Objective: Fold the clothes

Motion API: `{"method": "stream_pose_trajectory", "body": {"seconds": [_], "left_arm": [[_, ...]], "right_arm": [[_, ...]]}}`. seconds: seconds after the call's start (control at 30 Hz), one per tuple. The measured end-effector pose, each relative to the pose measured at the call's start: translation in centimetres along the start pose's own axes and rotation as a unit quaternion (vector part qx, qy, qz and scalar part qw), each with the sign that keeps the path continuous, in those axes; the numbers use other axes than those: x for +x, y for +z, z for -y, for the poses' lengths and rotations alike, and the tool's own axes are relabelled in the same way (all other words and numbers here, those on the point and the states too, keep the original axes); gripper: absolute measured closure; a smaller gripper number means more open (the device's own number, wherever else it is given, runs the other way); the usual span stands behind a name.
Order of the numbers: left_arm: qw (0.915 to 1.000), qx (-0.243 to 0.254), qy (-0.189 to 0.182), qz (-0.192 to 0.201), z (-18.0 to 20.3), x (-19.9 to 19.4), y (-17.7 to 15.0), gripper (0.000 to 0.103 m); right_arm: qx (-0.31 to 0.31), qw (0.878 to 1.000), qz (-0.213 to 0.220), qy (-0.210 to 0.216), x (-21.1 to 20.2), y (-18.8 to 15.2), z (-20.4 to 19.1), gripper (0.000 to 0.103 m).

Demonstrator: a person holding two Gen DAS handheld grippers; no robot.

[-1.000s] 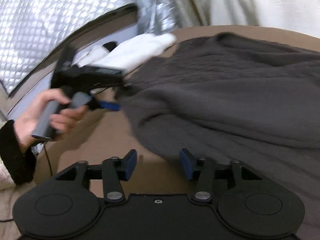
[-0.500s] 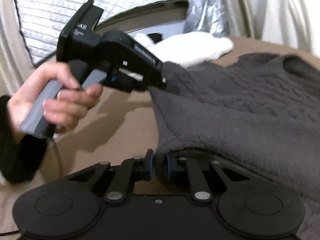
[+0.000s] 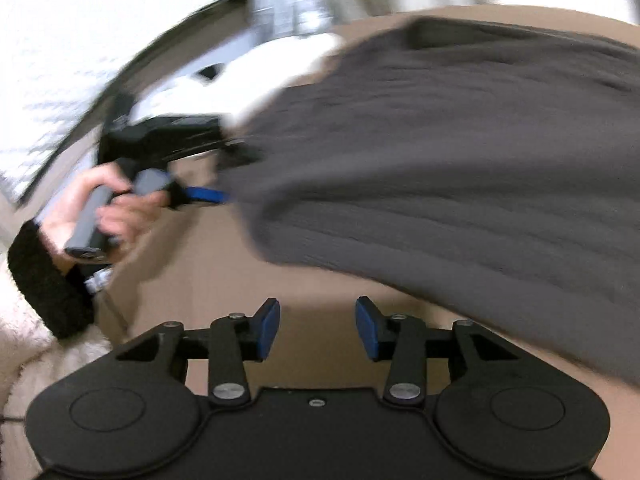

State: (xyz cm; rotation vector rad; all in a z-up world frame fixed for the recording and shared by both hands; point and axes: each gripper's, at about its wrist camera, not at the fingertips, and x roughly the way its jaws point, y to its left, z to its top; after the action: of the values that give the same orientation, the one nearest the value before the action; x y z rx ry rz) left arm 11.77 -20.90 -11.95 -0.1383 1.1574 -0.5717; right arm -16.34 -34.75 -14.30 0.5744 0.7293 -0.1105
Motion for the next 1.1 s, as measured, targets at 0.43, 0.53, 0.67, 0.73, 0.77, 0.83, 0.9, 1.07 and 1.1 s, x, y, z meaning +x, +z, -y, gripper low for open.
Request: {"method": "stream_pose_trajectory", "body": {"seconds": [0.43, 0.53, 0.67, 0.73, 0.77, 0.83, 0.9, 1.07, 1.1], "left_arm": [[0.9993, 0.005, 0.032, 0.02, 1.6, -4.1, -2.3, 0.076], [0.9968, -0.076, -0.003, -0.024, -0.5, -2.6, -3.9, 0.059], [0.9991, -0.036, 0.002, -0.023, 0.6, -3.8, -4.8, 0.042], [0.9995, -0.026, -0.005, -0.016, 1.4, -4.4, -5.8, 0.04], [0.9992, -0.026, -0.023, -0.021, 1.6, -4.6, -6.2, 0.039], [0.9955, -0.045, -0.074, -0.038, 2.1, -4.6, -6.9, 0.038], [0.9914, -0.06, -0.106, -0.047, 2.6, -4.6, -7.3, 0.034], [0.9943, -0.061, -0.075, -0.044, 4.5, -3.6, -7.9, 0.02], [0.9944, -0.064, -0.069, -0.048, 4.8, -3.0, -8.3, 0.019]], "right_arm": [[0.183, 0.963, 0.114, -0.159, -13.2, -6.5, 13.1, 0.041], [0.237, 0.946, 0.142, -0.171, -15.0, -8.0, 16.1, 0.041], [0.283, 0.929, 0.205, -0.119, -16.2, -9.3, 19.0, 0.034], [0.291, 0.928, 0.202, -0.116, -15.4, -9.2, 19.7, 0.033], [0.288, 0.929, 0.202, -0.118, -15.2, -9.2, 19.7, 0.033], [0.277, 0.931, 0.207, -0.114, -15.3, -9.4, 19.7, 0.033], [0.278, 0.929, 0.214, -0.119, -15.9, -9.7, 20.0, 0.033], [0.298, 0.91, 0.247, -0.152, -17.2, -10.4, 21.2, 0.033], [0.303, 0.905, 0.254, -0.158, -17.4, -10.6, 21.5, 0.033]]}}
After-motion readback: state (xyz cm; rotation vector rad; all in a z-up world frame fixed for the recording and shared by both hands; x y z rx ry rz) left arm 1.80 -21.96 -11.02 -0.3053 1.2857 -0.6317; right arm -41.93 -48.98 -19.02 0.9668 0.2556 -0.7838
